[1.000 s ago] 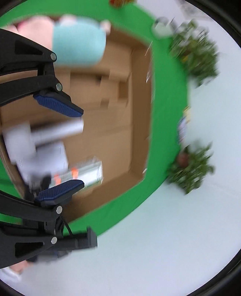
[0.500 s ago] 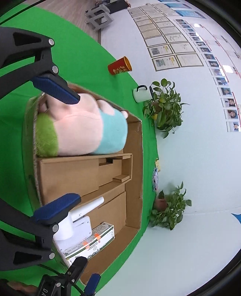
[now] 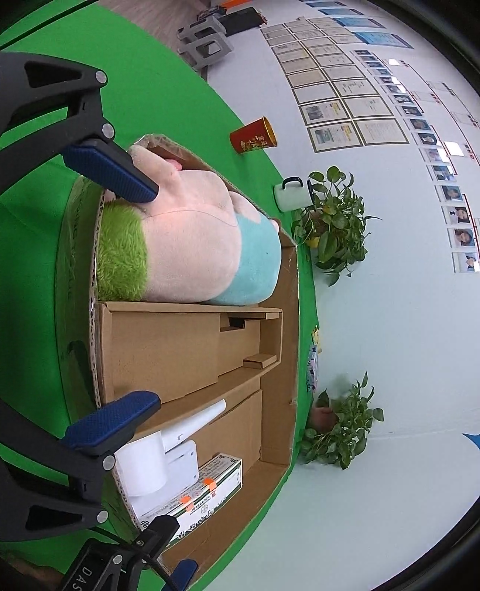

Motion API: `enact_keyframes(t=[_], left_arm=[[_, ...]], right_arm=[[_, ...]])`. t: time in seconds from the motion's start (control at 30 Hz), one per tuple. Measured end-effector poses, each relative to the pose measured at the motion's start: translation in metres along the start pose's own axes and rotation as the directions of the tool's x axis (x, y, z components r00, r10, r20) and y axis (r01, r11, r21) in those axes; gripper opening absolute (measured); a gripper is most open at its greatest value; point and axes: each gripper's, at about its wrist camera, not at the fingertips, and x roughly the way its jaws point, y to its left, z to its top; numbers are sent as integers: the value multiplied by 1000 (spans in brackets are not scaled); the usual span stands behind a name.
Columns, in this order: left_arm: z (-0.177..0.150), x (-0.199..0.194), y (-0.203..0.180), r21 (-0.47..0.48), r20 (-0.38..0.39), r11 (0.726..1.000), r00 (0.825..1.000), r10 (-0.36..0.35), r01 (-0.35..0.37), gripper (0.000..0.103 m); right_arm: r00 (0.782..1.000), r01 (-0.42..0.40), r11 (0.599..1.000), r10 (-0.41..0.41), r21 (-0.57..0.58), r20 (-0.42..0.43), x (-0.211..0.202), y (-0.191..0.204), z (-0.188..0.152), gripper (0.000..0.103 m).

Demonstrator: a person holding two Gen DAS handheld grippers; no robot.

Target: Organize objects

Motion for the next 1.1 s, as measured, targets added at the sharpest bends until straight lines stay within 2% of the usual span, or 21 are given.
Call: enact_keyframes(t=[0.37, 0.5, 1.1], left_arm=[[2, 1, -3, 8, -6, 1000, 1000, 9, -9, 103], [2, 3, -3, 8, -6, 1000, 1000, 9, -9, 103], [2, 4, -5, 7, -6, 1000, 1000, 9, -9, 103]], right_arm=[[1000, -7, 1000, 7, 0, -4, 1, -1, -1, 94], [1000, -29, 1000, 29, -5, -6, 0, 0, -1, 101], [999, -34, 999, 34, -3, -6, -2, 0, -2, 102]])
